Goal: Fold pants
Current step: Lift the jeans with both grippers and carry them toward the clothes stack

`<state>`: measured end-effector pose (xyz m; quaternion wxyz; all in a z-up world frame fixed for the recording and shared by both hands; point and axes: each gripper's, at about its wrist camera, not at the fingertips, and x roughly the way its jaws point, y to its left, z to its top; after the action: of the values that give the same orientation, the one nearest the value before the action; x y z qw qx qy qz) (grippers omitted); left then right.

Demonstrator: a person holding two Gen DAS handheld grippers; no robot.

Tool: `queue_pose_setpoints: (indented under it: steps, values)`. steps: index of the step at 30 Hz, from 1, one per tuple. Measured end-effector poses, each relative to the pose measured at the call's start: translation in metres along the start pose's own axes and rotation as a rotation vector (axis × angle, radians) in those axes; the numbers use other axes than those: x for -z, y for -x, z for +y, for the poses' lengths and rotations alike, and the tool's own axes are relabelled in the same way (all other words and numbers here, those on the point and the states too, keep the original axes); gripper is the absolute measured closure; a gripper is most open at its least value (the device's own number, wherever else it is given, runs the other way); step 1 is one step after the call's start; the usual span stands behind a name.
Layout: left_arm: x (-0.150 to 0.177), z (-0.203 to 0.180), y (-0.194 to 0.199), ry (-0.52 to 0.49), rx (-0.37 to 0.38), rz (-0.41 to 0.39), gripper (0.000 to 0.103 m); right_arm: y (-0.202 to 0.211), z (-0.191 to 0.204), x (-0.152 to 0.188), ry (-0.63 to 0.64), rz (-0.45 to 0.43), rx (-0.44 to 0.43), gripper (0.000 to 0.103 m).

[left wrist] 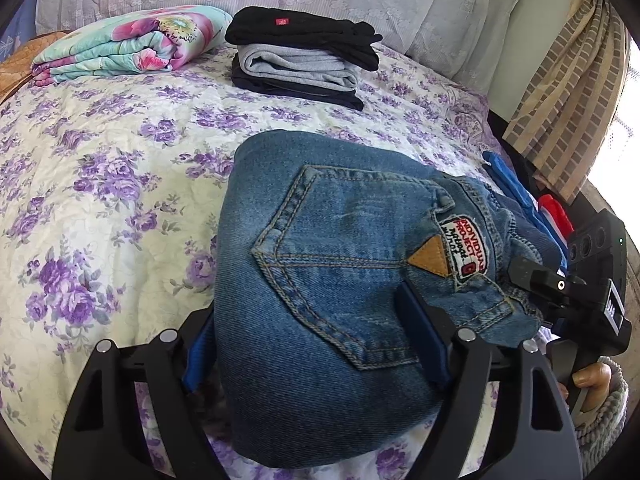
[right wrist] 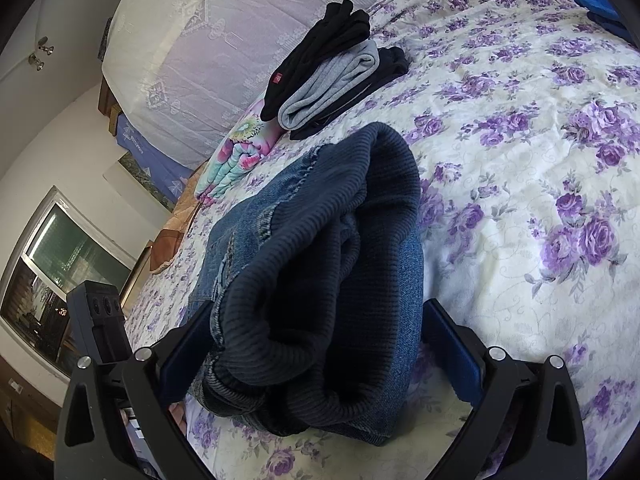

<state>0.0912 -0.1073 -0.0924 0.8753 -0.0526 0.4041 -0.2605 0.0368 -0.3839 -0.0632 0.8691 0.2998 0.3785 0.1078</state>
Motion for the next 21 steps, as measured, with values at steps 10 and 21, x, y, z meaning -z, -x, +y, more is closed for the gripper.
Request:
queue_pose_setpoints:
  steps: [10, 21]
  values:
    - [0.0, -0.004, 0.007, -0.003, 0.004, -0.014, 0.038, 0.007, 0.002, 0.003, -0.002, -0.038, -0.002, 0.031]
    - [-0.018, -0.008, 0.024, -0.007, 0.035, -0.027, 0.057, 0.018, 0.015, -0.006, 0.056, -0.06, 0.008, 0.044]
